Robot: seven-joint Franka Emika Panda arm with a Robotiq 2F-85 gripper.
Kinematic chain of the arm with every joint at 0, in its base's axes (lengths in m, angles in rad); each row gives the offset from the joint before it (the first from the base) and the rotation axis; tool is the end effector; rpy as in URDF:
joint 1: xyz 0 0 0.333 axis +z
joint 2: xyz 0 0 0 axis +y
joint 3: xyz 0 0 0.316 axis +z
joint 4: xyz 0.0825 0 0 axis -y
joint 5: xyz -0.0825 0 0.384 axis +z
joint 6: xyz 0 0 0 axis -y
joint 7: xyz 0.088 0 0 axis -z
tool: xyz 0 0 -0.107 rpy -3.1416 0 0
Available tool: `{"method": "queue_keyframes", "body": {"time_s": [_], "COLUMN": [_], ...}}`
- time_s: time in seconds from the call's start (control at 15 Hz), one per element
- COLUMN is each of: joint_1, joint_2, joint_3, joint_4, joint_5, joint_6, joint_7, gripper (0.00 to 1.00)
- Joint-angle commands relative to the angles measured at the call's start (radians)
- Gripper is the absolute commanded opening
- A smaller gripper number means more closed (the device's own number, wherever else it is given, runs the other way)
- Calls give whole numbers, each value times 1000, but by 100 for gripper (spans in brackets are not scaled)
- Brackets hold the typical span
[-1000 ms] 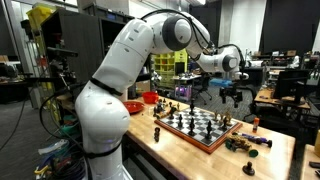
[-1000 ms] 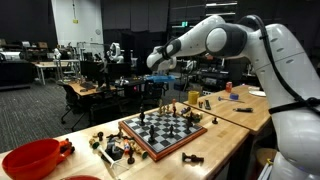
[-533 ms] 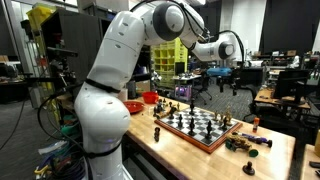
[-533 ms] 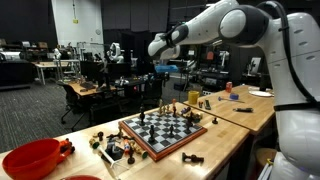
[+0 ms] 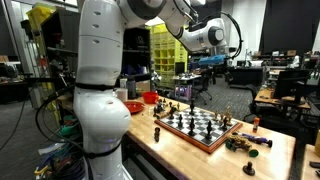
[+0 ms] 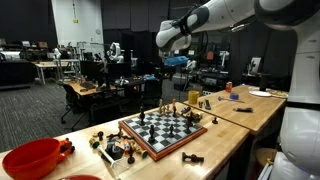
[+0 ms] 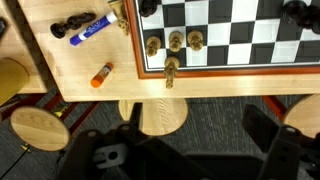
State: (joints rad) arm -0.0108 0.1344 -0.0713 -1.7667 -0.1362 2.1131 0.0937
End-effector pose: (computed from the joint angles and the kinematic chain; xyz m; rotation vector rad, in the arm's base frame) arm 0.6203 -0.0553 0.5032 2.9879 -0.1738 0.3197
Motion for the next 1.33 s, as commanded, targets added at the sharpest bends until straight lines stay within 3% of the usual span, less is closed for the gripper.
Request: {"method": "queue_keyframes", "body": {"time_s": [0.0,0.07,0.13,0.67,1.27], "joint_1": [-4,-6,-9,-7,37], "joint_2": [-167,-184,-102,-153,-309], "joint_3": [19,21,20,26,104], "joint_4": [-179,-195,-107,-164,-438], "joint_5": [-37,-37,-20,-37,-121], "joint_6": [13,17,-1,0,189], "joint_7": [-115,-136,-88,-115,-128], "gripper": [100,100,100,100,100]}}
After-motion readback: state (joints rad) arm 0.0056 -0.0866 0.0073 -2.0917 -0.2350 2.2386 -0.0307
